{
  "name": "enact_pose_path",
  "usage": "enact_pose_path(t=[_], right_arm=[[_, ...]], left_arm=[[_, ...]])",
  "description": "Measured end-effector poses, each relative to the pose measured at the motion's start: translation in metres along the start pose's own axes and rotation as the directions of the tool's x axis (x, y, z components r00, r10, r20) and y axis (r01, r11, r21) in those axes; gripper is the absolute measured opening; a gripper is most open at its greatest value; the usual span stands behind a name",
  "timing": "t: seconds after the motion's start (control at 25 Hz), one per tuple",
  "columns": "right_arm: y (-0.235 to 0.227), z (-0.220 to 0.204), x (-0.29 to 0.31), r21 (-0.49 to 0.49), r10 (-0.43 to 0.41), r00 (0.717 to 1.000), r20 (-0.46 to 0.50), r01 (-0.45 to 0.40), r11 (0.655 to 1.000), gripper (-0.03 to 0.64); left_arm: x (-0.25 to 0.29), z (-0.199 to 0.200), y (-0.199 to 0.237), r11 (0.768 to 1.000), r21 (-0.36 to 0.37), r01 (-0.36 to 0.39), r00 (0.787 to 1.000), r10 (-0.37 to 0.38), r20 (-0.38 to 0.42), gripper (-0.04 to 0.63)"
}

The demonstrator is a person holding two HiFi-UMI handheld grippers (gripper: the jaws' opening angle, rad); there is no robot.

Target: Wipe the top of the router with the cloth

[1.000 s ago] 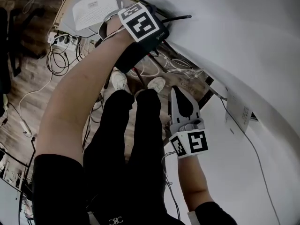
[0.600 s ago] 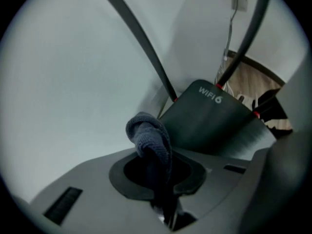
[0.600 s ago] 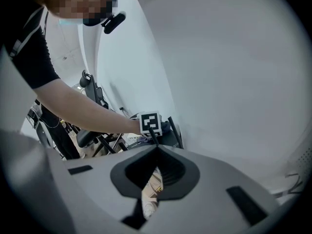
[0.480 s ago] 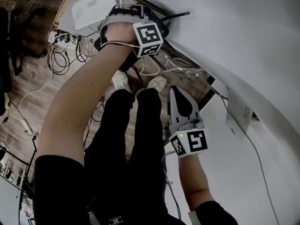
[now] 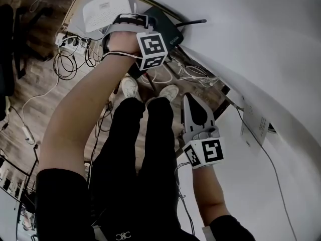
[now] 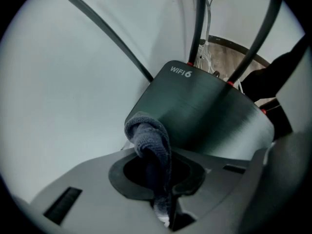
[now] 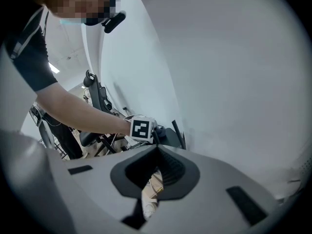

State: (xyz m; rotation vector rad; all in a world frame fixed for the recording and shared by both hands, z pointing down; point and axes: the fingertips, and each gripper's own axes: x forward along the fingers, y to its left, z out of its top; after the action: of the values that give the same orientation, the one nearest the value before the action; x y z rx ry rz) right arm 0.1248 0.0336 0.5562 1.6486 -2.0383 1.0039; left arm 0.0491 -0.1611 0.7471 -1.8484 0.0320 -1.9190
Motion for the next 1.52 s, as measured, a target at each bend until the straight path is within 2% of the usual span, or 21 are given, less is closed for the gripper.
enact_pose_path(t=[0.56, 0.8, 1.0, 1.08, 1.24, 1.52], right_arm=[[0.020, 0.001, 0.005, -0.032, 0.044, 0.999, -0.014, -0.044, 0.999, 0.000], [0.018, 0.002, 0.008, -0.036, 0.053, 0.998, -0.020, -0.053, 0.998, 0.000], [0.024, 0.004, 0.011, -0.044, 0.074, 0.997, -0.029, -0.075, 0.996, 0.000], [0.025, 0.004, 0.011, -0.047, 0.085, 0.996, -0.032, -0.086, 0.995, 0.000], [0.025, 0.002, 0.013, -0.042, 0.095, 0.995, -0.038, -0.097, 0.994, 0.000], [0.025, 0.000, 0.013, -0.024, 0.107, 0.993, -0.040, -0.108, 0.994, 0.000]], left_arm=[[-0.022, -0.040, -0.046, 0.994, -0.051, 0.101, 0.991, -0.096, 0.094, 0.035], [-0.028, -0.055, -0.063, 0.991, -0.076, 0.111, 0.988, -0.101, 0.119, 0.034], [-0.035, -0.069, -0.081, 0.977, -0.079, 0.199, 0.972, -0.187, 0.141, 0.034], [-0.038, -0.070, -0.087, 0.973, -0.047, 0.228, 0.960, -0.216, 0.177, 0.034], [-0.039, -0.067, -0.091, 0.964, 0.113, 0.241, 0.943, -0.260, 0.207, 0.034], [-0.041, -0.056, -0.095, 0.904, 0.331, 0.271, 0.921, -0.344, 0.184, 0.034]])
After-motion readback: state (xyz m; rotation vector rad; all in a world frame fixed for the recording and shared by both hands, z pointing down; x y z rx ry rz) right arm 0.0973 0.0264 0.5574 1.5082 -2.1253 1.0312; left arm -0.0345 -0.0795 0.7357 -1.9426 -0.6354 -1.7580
